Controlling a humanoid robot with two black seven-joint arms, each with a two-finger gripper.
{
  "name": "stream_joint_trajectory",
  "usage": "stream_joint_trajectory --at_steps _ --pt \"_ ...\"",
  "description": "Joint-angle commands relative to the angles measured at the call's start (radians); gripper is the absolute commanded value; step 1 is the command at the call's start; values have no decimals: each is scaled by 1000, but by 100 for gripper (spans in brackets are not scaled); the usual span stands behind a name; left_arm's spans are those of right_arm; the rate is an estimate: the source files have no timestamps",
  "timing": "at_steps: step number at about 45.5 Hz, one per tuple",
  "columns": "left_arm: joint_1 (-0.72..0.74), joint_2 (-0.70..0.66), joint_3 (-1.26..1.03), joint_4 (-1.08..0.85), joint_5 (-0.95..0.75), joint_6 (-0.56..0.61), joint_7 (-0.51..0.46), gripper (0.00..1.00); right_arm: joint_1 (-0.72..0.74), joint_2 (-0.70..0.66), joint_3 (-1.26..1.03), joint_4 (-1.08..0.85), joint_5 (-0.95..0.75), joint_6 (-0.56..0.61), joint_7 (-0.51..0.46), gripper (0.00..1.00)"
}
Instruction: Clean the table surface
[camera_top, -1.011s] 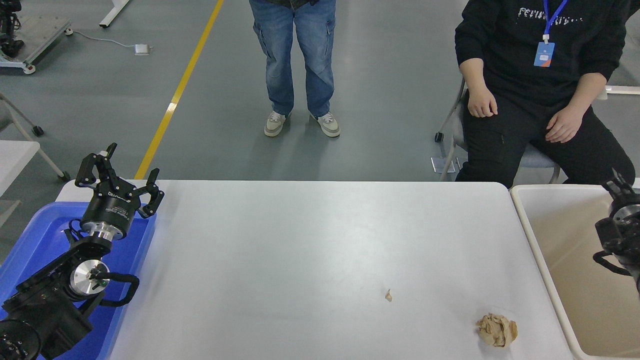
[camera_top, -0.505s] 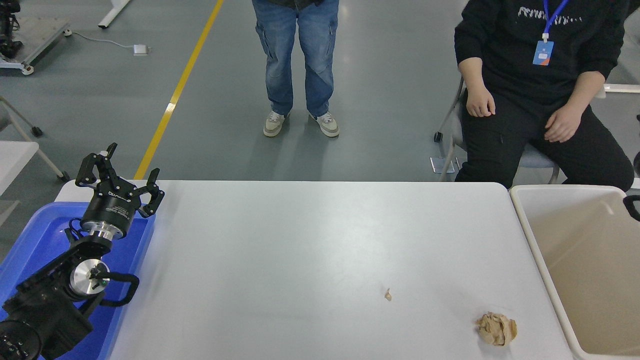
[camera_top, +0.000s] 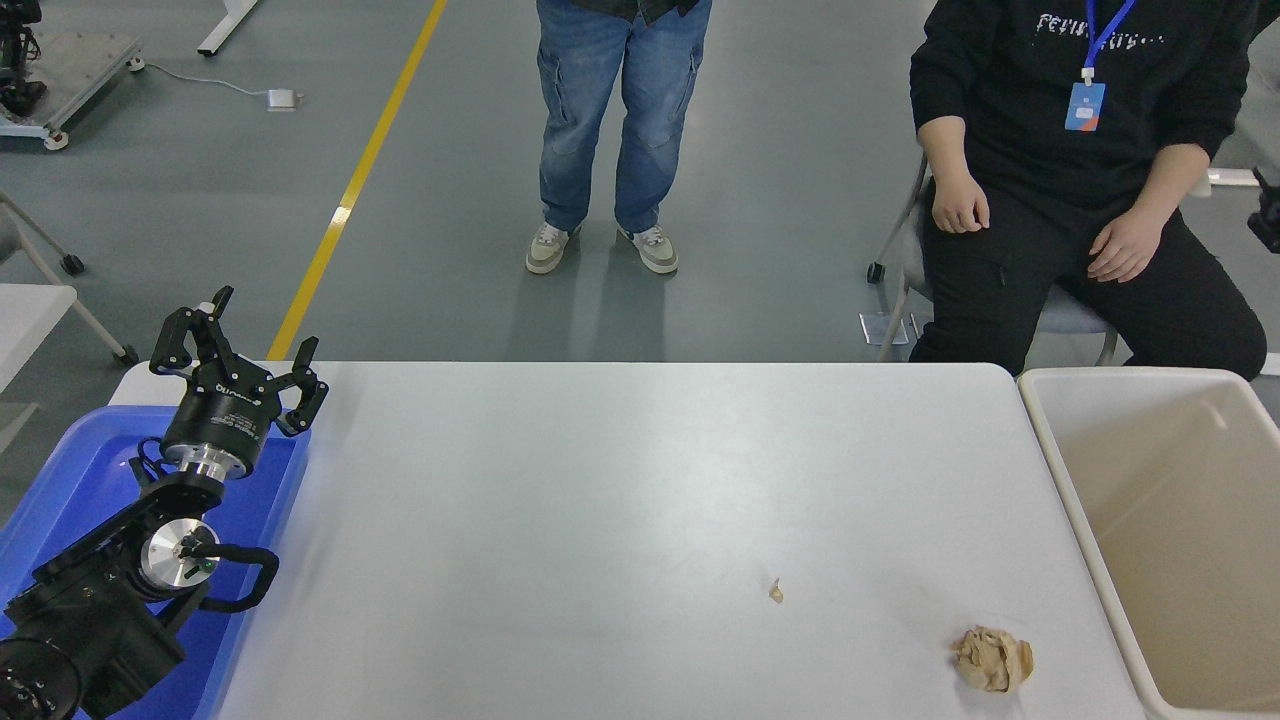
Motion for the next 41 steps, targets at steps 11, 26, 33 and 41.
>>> stream_joint_trajectory --at_steps 11,26,33,41 --pt "0 1 0 0 0 0 0 100 -320 179 500 182 0 297 38 99" --pt "0 0 0 0 0 0 0 100 -450 298 454 161 -18 300 76 99" --pt "0 0 0 0 0 0 0 100 -456 304 366 115 -22 294 113 99" --pt "0 1 0 0 0 0 0 100 -452 305 320 86 -18 291 184 99"
